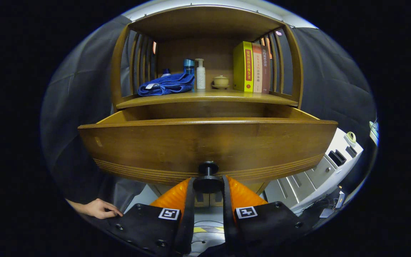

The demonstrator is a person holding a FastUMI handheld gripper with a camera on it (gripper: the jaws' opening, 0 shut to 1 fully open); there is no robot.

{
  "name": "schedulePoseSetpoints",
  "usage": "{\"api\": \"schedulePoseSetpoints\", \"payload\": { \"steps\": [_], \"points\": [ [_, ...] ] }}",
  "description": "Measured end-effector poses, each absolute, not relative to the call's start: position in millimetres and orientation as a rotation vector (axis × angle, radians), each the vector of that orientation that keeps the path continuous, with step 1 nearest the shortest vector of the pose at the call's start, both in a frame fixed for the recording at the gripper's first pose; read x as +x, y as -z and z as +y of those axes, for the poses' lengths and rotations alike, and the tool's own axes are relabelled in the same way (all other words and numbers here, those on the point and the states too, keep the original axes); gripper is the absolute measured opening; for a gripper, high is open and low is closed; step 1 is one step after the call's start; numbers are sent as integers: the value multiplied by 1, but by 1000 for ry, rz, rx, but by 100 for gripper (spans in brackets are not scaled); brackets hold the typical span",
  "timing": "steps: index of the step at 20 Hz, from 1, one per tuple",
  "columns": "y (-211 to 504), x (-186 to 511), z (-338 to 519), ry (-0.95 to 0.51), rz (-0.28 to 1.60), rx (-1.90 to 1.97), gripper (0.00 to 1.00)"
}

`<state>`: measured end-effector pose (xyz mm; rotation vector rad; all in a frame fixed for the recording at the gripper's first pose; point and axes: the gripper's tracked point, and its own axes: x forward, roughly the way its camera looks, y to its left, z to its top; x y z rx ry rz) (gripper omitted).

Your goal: Pull open the drawer, take out the items inside it, and place them on the countertop above the cabinet.

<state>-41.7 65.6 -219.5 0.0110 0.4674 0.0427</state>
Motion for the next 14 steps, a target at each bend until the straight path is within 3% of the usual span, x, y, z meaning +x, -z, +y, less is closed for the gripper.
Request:
{"api": "schedulePoseSetpoints", "payload": {
  "steps": [12,14],
  "points": [
    [232,-66,62,-41,491,13,44],
    [231,-68,60,-41,503,11,49]
  ]
}}
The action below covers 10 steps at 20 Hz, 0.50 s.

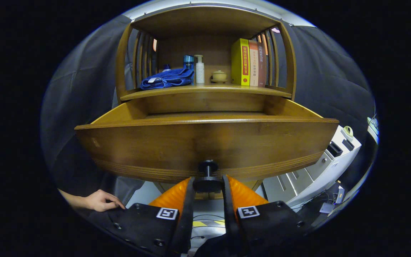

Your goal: Pull open the drawer, take out the items inside it, and place them on the countertop above the cabinet.

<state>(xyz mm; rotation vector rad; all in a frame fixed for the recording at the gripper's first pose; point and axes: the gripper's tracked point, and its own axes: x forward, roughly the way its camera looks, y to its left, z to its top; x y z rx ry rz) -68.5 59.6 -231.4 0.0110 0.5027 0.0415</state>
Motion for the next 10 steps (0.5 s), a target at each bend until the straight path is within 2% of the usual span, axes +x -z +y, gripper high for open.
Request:
{"api": "schedulePoseSetpoints", "payload": {
  "steps": [10],
  "points": [
    [125,-73,49,-67,370,7,67]
  ]
}}
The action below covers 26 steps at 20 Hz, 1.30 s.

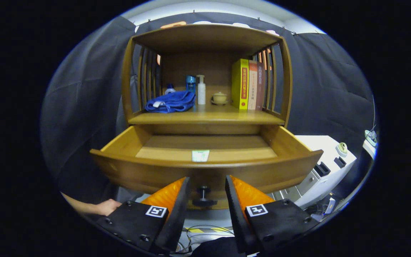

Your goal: Pull open the drawer, take out the items inside it, and place them on the countertop above the cabinet.

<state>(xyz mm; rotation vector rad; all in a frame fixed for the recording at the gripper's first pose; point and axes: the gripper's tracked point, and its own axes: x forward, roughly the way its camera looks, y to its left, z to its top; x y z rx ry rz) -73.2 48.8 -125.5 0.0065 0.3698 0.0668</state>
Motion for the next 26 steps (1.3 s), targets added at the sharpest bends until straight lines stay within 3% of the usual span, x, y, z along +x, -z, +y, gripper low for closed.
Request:
{"api": "schedulePoseSetpoints", "payload": {
  "steps": [3,6,7,15,26],
  "points": [
    [109,-60,47,-77,357,5,87],
    [96,-48,53,-103,360,-8,93],
    [92,-40,55,-114,361,-5,100],
    [92,22,59,-145,481,-20,100],
    [153,86,73,-163,772,-28,100]
  ]
}}
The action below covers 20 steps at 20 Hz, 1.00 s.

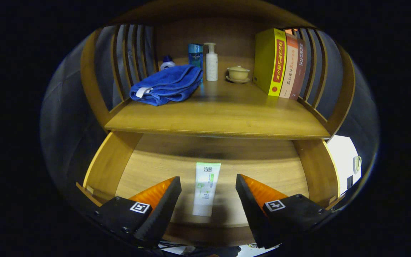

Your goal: Pull open the drawer, take out the items inside it, and place them on the countertop above the cabinet.

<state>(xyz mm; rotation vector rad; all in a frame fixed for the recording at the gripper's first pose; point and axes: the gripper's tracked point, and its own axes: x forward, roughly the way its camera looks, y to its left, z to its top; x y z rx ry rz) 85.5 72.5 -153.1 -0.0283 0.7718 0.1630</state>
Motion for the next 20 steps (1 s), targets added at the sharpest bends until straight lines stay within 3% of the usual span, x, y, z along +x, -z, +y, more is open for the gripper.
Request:
{"api": "schedulePoseSetpoints", "payload": {
  "steps": [12,18,20],
  "points": [
    [218,89,89,-186,1108,47,100],
    [237,97,92,-185,1207,25,96],
    [236,97,89,-182,1222,1,88]
  ]
}}
